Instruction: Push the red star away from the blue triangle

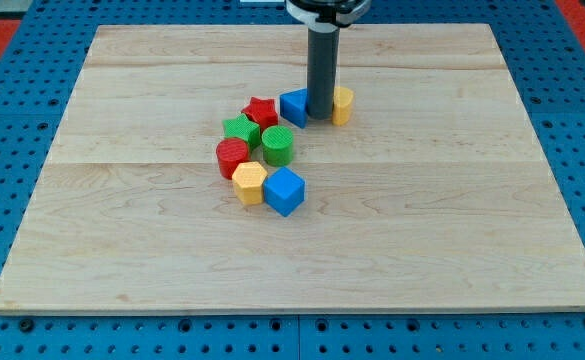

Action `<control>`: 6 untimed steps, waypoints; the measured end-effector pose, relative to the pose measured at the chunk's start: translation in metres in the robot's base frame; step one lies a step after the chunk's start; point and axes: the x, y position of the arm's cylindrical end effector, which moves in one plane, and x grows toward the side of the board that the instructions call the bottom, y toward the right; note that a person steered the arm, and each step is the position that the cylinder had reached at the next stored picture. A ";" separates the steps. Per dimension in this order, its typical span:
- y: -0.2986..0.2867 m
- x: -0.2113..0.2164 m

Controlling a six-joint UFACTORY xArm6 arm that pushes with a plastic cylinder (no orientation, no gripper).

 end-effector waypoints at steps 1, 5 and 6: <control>0.002 -0.023; -0.037 -0.019; -0.037 -0.010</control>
